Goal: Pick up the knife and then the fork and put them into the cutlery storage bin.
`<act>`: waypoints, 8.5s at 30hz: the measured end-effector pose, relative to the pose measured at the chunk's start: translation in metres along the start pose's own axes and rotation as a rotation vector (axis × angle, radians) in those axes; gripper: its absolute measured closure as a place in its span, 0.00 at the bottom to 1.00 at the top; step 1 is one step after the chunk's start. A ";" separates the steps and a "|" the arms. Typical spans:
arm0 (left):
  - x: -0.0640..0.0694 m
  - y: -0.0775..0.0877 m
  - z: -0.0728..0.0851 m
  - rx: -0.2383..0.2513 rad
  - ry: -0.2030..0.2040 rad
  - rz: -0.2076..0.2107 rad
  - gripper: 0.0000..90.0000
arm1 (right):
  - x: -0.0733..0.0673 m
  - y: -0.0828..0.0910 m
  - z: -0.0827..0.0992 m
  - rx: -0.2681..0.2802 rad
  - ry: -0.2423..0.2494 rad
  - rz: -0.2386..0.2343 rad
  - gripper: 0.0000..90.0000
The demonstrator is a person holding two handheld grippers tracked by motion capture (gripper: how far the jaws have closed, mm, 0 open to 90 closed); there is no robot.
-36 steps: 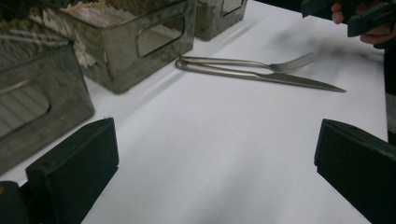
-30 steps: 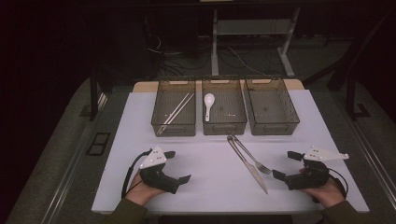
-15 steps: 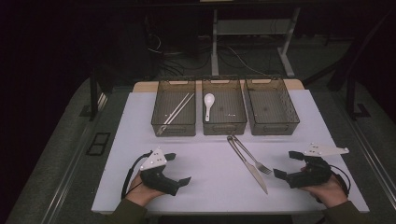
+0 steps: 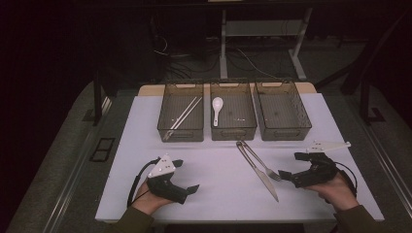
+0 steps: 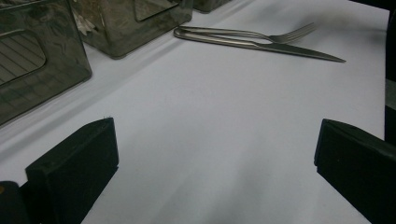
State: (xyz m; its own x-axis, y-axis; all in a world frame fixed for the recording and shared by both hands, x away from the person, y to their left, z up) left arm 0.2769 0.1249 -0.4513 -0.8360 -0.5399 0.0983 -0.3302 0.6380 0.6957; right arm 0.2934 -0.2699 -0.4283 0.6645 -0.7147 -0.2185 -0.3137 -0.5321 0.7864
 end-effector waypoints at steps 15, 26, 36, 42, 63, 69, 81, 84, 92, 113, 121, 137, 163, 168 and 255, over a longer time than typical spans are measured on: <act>0.003 -0.004 0.000 -0.017 -0.012 0.004 0.00 | 0.001 -0.012 -0.033 -0.034 0.001 0.028 0.01; 0.003 -0.005 0.001 -0.035 -0.006 0.006 0.00 | 0.001 -0.029 -0.057 -0.059 0.006 0.039 0.01; 0.003 -0.006 0.001 -0.042 -0.010 0.010 0.00 | -0.004 -0.051 -0.077 -0.096 0.016 0.040 0.01; 0.003 -0.006 0.001 -0.045 -0.015 0.010 0.00 | -0.004 -0.060 -0.082 -0.141 0.022 0.052 0.09; 0.003 -0.007 0.001 -0.049 -0.010 0.014 0.00 | -0.005 -0.070 -0.072 -0.359 0.048 0.120 0.54; 0.004 -0.008 0.001 -0.059 -0.011 0.014 0.00 | -0.002 -0.075 -0.069 -0.417 0.032 0.094 0.65; 0.004 -0.008 0.002 -0.059 -0.008 0.017 0.00 | -0.002 -0.083 -0.066 -0.494 0.049 0.105 0.80; 0.004 -0.008 0.002 -0.059 -0.008 0.018 0.00 | -0.003 -0.085 -0.065 -0.501 0.053 0.115 0.82; 0.004 -0.009 0.002 -0.062 -0.006 0.021 0.00 | -0.005 -0.089 -0.063 -0.534 0.080 0.143 0.86; 0.005 -0.010 0.002 -0.075 -0.018 0.026 0.00 | -0.007 -0.091 -0.063 -0.542 0.078 0.192 0.94; 0.004 -0.010 0.002 -0.074 -0.020 0.027 0.00 | 0.002 -0.081 -0.060 -0.481 0.055 0.160 0.94; 0.006 -0.010 0.002 -0.070 -0.023 0.028 0.00 | 0.014 -0.049 -0.056 -0.302 0.006 0.048 0.94; 0.005 -0.010 0.002 -0.074 -0.021 0.032 0.00 | 0.029 0.006 -0.057 -0.115 -0.015 0.053 0.94; 0.005 -0.010 0.002 -0.075 -0.021 0.033 0.00 | 0.034 0.014 -0.058 -0.085 -0.021 0.058 0.94; 0.006 -0.012 0.003 -0.075 -0.021 0.053 0.00 | 0.142 -0.043 -0.124 -0.251 -0.185 0.253 0.93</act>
State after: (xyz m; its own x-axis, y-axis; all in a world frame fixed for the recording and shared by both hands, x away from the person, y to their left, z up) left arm 0.2745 0.1156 -0.4604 -0.8606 -0.4943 0.1223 -0.2519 0.6219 0.7415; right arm 0.4860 -0.2922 -0.4218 0.4467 -0.8910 -0.0818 -0.2611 -0.2172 0.9406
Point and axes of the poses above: each handheld gripper's, and its own axes: y roughly backward along the jaws, z roughly out of its underside, x roughly to its right, the point moved 4 cm from there along -y, roughly forward along the jaws, and after that the axes turned 14 degrees about -x, right-handed, at the moved point
